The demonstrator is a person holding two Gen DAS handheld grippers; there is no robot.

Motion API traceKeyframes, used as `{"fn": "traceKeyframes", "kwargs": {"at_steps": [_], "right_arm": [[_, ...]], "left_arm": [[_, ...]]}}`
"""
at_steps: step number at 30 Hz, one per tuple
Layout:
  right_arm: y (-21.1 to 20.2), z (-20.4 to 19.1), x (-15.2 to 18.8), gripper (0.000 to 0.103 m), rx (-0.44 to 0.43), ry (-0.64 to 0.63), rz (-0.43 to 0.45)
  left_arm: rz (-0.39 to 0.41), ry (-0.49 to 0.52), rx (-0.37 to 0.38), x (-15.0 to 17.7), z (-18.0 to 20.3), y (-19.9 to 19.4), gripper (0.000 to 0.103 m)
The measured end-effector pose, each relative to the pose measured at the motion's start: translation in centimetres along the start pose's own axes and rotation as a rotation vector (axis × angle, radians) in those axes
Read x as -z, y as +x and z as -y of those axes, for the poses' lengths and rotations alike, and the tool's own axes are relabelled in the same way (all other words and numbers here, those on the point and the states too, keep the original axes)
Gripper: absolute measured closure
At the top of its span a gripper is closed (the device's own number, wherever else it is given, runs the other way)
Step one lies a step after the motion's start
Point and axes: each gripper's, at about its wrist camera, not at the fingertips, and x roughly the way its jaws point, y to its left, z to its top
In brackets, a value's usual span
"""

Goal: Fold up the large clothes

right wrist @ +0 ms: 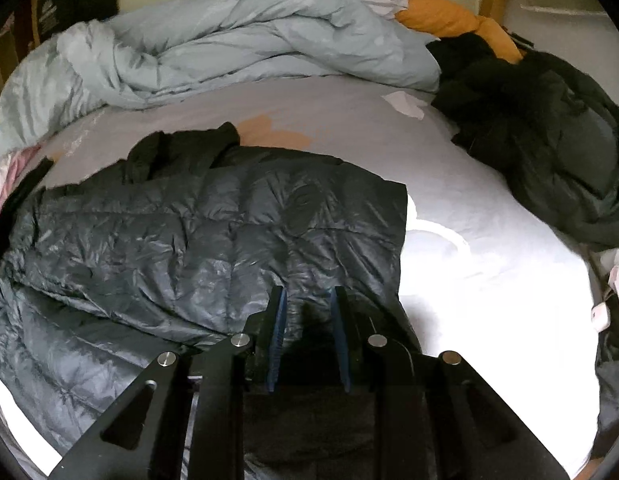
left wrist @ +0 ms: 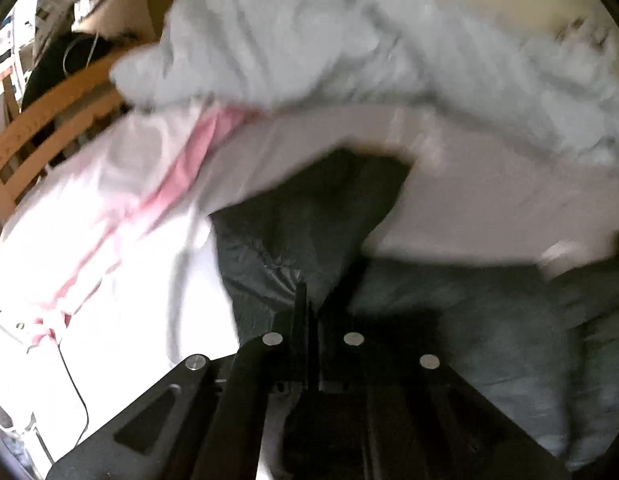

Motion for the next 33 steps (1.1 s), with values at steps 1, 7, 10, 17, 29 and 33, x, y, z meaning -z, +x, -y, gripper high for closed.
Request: {"fn": "traceKeyframes", "kwargs": {"at_steps": [1, 7, 10, 17, 29, 33], "right_arm": [[-0.1, 0.3, 0.0, 0.079, -0.026, 0.015, -0.003], [-0.5, 1.0, -0.1, 0.079, 0.013, 0.043, 0.018], [-0.9, 1.4, 0.1, 0.079, 0.012, 0.058, 0.026], [-1.7, 2.1, 0.5, 0.079, -0.006, 0.07, 0.051], [-2.0, -2.8, 1.8, 0.071, -0.167, -0.048, 0.033], [-2.4, -6.8, 2.4, 0.067, -0.235, -0.152, 0.041]], "left_arm": [[0.036, -0.016, 0.049, -0.4, 0.4, -1.8, 0.101], [0.16, -0.016, 0.367, -0.7, 5.8, -12.0, 0.101], [0.202, 0.038, 0.51, 0.3, 9.8, -16.9, 0.101], [0.298, 0.207, 0.728, 2.9, 17.4, -24.7, 0.101], [0.099, 0.277, 0.555, 7.3, 19.2, -19.6, 0.101], [-0.085, 0.22, 0.52, 10.1, 17.5, -15.9, 0.101]]}}
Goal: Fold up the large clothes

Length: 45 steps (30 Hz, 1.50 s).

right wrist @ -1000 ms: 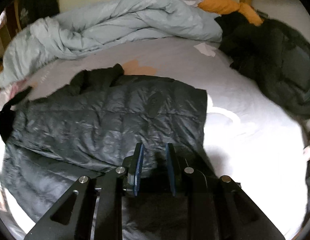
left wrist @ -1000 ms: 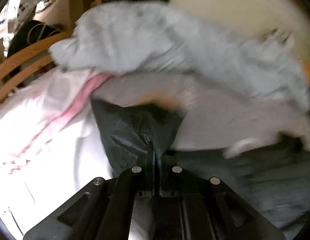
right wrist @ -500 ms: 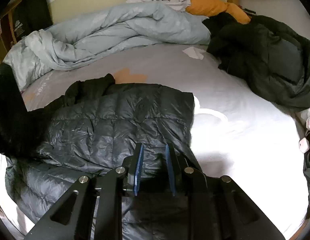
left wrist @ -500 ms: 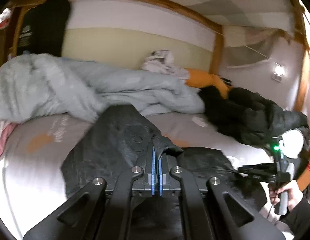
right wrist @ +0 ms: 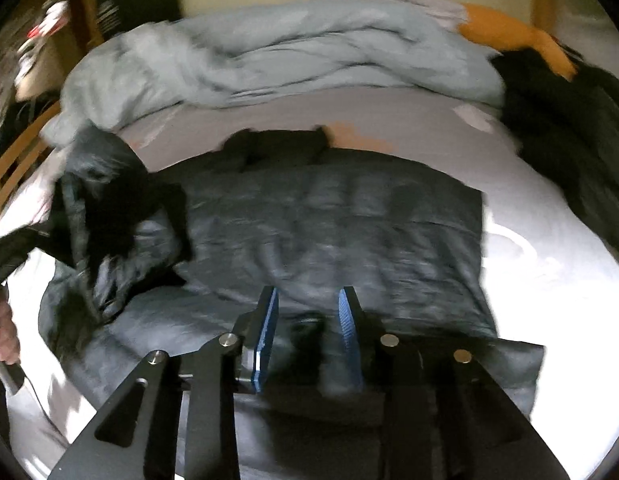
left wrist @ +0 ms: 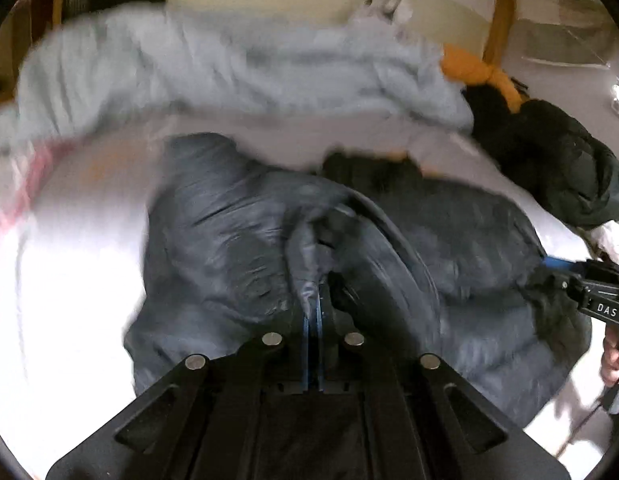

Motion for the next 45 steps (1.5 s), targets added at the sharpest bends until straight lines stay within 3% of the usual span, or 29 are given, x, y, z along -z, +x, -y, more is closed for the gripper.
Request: {"fn": "traceKeyframes", "kwargs": {"at_steps": [1, 3, 5, 7, 13, 18, 22, 23, 24, 26, 27, 30, 32, 33, 40, 43, 45], "right_arm": [[0.1, -0.7, 0.0, 0.064, -0.022, -0.01, -0.001], [0.3, -2.5, 0.2, 0.047, -0.098, -0.027, -0.002], [0.5, -4.0, 0.4, 0.047, -0.154, -0.04, -0.008], [0.9, -5.2, 0.6, 0.047, -0.176, -0.06, -0.011], [2.9, -7.9, 1.0, 0.047, -0.171, -0.126, -0.032], [4.0, -9.9, 0.6, 0.047, -0.219, -0.177, -0.027], [5.3, -10.1, 0.6, 0.047, -0.251, -0.128, -0.026], [5.6, -10.0, 0.6, 0.053, -0.26, -0.122, -0.023], [5.8, -10.0, 0.6, 0.078, -0.26, -0.132, -0.019], [6.2, -9.9, 0.6, 0.098, -0.234, -0.146, -0.018], [6.2, -9.6, 0.6, 0.099, -0.219, -0.134, -0.009], [5.2, -8.3, 0.4, 0.101, -0.151, -0.092, 0.034], [3.6, -7.2, -0.2, 0.101, -0.098, -0.076, 0.093], [2.6, -6.5, -0.6, 0.101, -0.072, -0.066, 0.128], [-4.0, -0.7, -2.3, 0.101, 0.078, 0.024, 0.328], [-5.2, 1.4, -2.5, 0.101, 0.166, 0.035, 0.326], [-4.6, 2.8, -2.5, 0.101, 0.273, 0.029, 0.25]], "left_arm": [[-0.018, 0.015, 0.0, 0.5, 0.5, 0.3, 0.101], [-0.044, 0.084, 0.024, 1.1, 1.9, 0.6, 0.101], [-0.083, 0.082, 0.113, 1.6, 2.9, 1.0, 0.101], [-0.089, 0.077, 0.154, 1.5, 3.3, 1.1, 0.101], [-0.088, 0.084, 0.155, 1.6, 4.0, 1.6, 0.101], [-0.059, 0.079, 0.165, 1.6, 3.6, 0.5, 0.101], [-0.026, 0.064, 0.203, 1.1, 3.3, 0.0, 0.101], [-0.016, 0.07, 0.226, 1.0, 3.4, -0.2, 0.101], [-0.006, 0.081, 0.251, 0.9, 3.7, -0.4, 0.101], [0.02, 0.115, 0.267, 0.9, 4.3, -1.1, 0.098], [0.033, 0.136, 0.259, 0.9, 4.8, -1.4, 0.098], [0.074, 0.181, 0.217, 0.8, 5.6, -2.4, 0.085], [0.106, 0.176, 0.203, 0.5, 5.4, -3.3, 0.066], [0.122, 0.169, 0.191, 0.3, 5.1, -3.7, 0.063], [0.183, 0.11, 0.148, -0.8, 2.7, -5.3, 0.05], [0.177, 0.084, 0.119, -1.2, 1.9, -5.1, 0.049], [0.152, 0.072, 0.064, -1.3, 1.4, -4.2, 0.049]]}}
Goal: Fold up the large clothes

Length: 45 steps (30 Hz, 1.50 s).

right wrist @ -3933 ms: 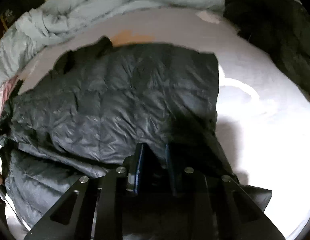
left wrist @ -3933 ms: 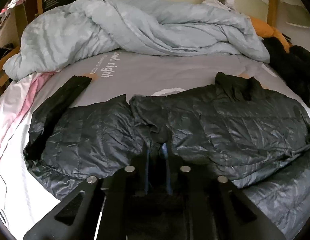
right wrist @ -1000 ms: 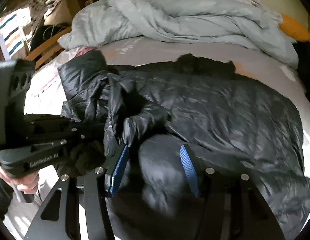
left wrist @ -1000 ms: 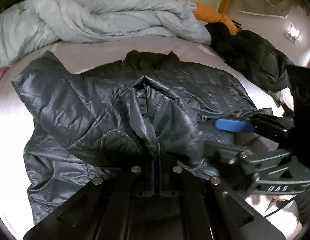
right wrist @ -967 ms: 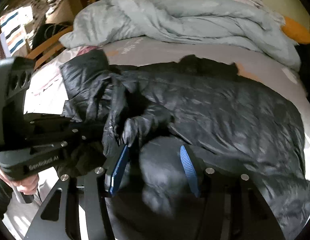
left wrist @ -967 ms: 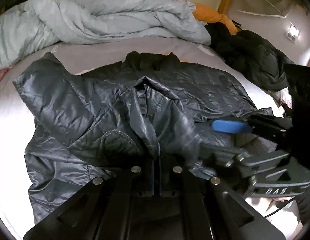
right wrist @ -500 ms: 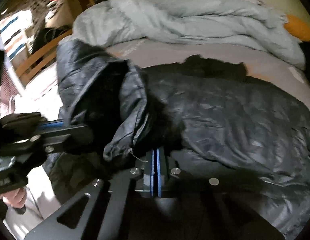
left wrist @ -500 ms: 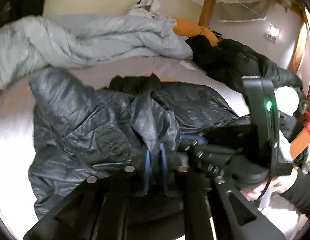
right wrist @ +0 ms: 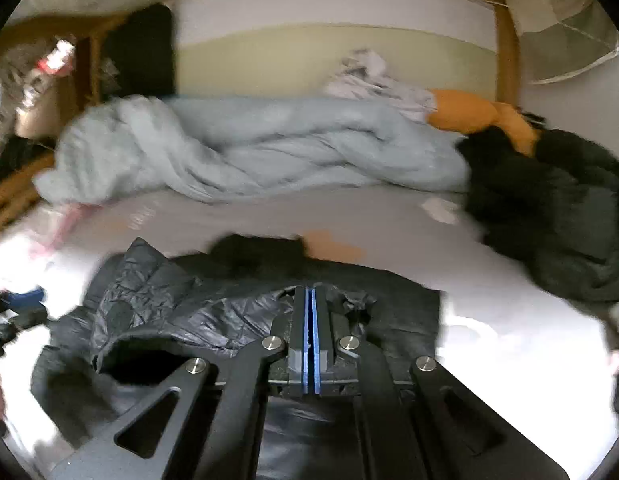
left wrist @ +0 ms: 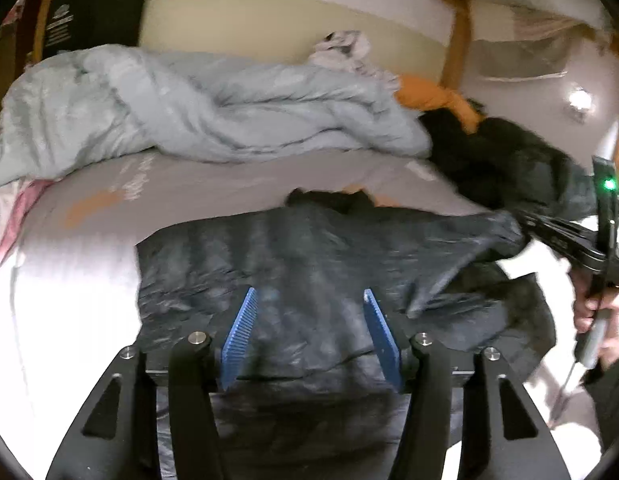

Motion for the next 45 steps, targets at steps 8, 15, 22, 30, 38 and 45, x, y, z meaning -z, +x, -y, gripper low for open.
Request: {"fn": "traceKeyframes", "kwargs": {"at_steps": [8, 15, 22, 30, 38, 45], "right_arm": [[4.0, 5.0, 1.3, 0.101, 0.249, 0.039, -0.178], [5.7, 5.6, 2.5, 0.049, -0.044, 0.096, -0.273], [8.7, 3.9, 3.9, 0.02, -0.122, 0.152, -0.37], [6.4, 4.4, 1.4, 0.093, -0.028, 0.116, -0.176], [10.0, 5.7, 3.0, 0.093, 0.121, 0.093, -0.321], [11.3, 4.9, 3.7, 0.074, 0.162, 0.046, -0.352]], "left_arm": [[-0.113, 0.001, -0.189, 1.3, -2.7, 4.0, 0.049], [-0.158, 0.021, -0.268, 1.8, -4.6, 4.9, 0.049], [-0.167, -0.034, -0.287, 1.6, -5.9, 5.2, 0.047], [-0.135, -0.043, -0.284, 1.0, -6.3, 4.0, 0.046], [-0.248, 0.034, -0.393, 2.0, -6.3, 6.5, 0.054], [-0.348, 0.032, -0.491, 3.7, -7.6, 9.8, 0.053]]}}
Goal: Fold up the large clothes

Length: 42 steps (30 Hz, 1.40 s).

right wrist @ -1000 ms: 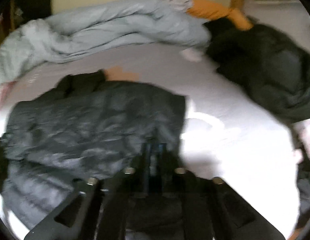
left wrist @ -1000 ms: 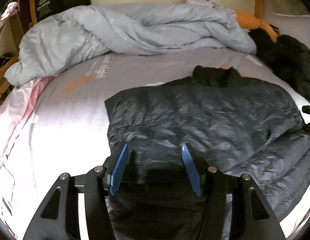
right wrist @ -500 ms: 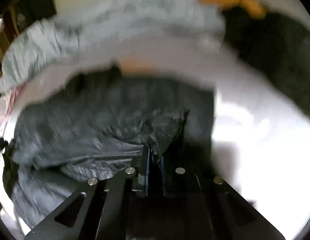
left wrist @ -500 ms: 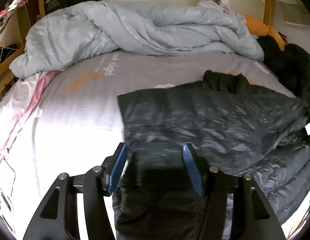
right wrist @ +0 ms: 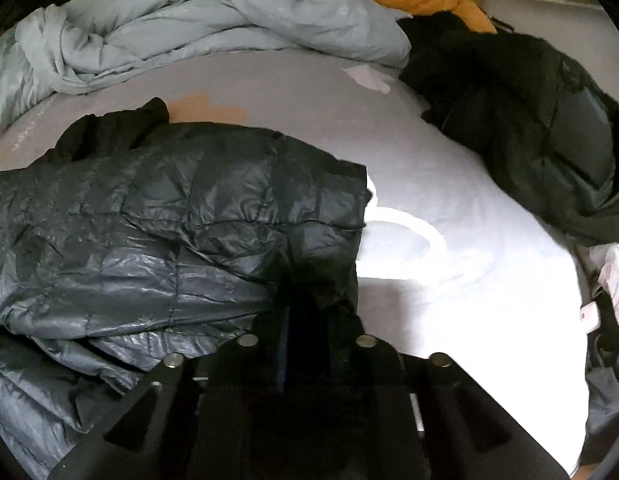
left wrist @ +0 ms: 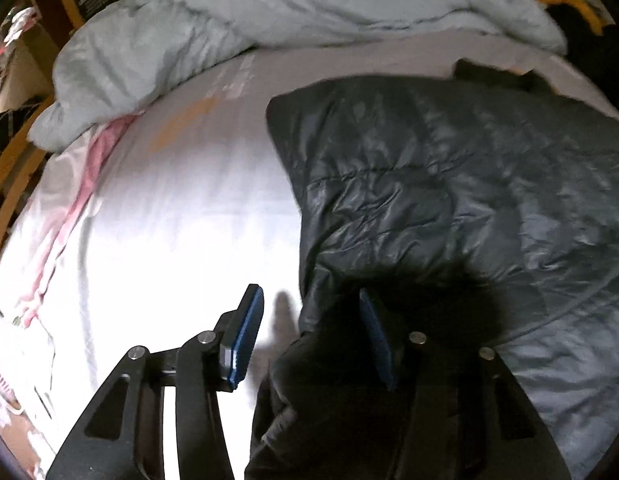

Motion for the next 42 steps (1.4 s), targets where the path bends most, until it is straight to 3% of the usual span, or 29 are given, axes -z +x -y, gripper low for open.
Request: {"fn": "traceKeyframes", "kwargs": {"at_steps": [3, 5, 10, 12, 13, 15, 18, 20, 22, 24, 29, 33, 37, 39, 42], "right_arm": [[-2.0, -0.2, -0.2, 0.06, -0.002, 0.009, 0.062], [-3.3, 0.1, -0.3, 0.048, -0.005, 0.01, 0.115], [-7.3, 0.6, 0.2, 0.04, -0.116, 0.022, 0.204], [-9.1, 0.5, 1.1, 0.025, -0.16, 0.021, 0.24], [-10.0, 0.5, 1.7, 0.022, -0.17, 0.013, 0.261], [-11.7, 0.1, 2.8, 0.018, -0.173, -0.017, 0.309], [-13.6, 0.0, 4.5, 0.017, -0.17, -0.041, 0.359], [-14.4, 0.2, 5.7, 0.016, -0.181, -0.039, 0.373], [-14.7, 0.5, 7.2, 0.016, -0.197, -0.039, 0.364], [-14.7, 0.8, 8.4, 0.016, -0.204, -0.036, 0.352], [-13.3, 1.6, 11.3, 0.016, -0.212, -0.012, 0.27], [-11.0, 2.1, 13.3, 0.016, -0.243, 0.018, 0.175], [-8.3, 2.6, 14.6, 0.016, -0.294, 0.018, 0.07], [-7.5, 3.0, 15.2, 0.016, -0.325, 0.043, 0.033], [-7.6, 3.7, 15.4, 0.016, -0.358, 0.057, 0.006]], "left_arm": [[0.033, -0.003, -0.003, 0.1, 0.1, -0.5, 0.054], [0.126, -0.03, 0.033, 0.1, -0.4, -2.3, 0.054], [0.313, -0.109, 0.132, 0.2, -2.1, -7.6, 0.054], [0.358, -0.124, 0.174, 0.6, -2.5, -9.5, 0.054], [0.377, -0.127, 0.185, 0.7, -2.6, -10.3, 0.054], [0.412, -0.125, 0.2, 1.3, -2.5, -11.9, 0.05], [0.461, -0.112, 0.213, 2.5, -2.7, -13.6, 0.037], [0.481, -0.092, 0.229, 3.6, -2.7, -14.5, 0.025], [0.491, -0.078, 0.248, 4.8, -2.4, -15.2, 0.021], [0.49, -0.077, 0.262, 6.2, -2.0, -15.4, 0.018], [0.388, -0.101, 0.294, 9.0, -1.5, -13.2, 0.015], [0.322, -0.084, 0.238, 10.1, -0.8, -10.8, 0.015], [0.191, -0.076, 0.192, 11.3, -0.3, -7.2, 0.015], [0.146, -0.103, 0.206, 12.4, -0.3, -5.9, 0.014], [0.182, -0.096, 0.199, 12.9, -0.4, -6.3, 0.014]]}}
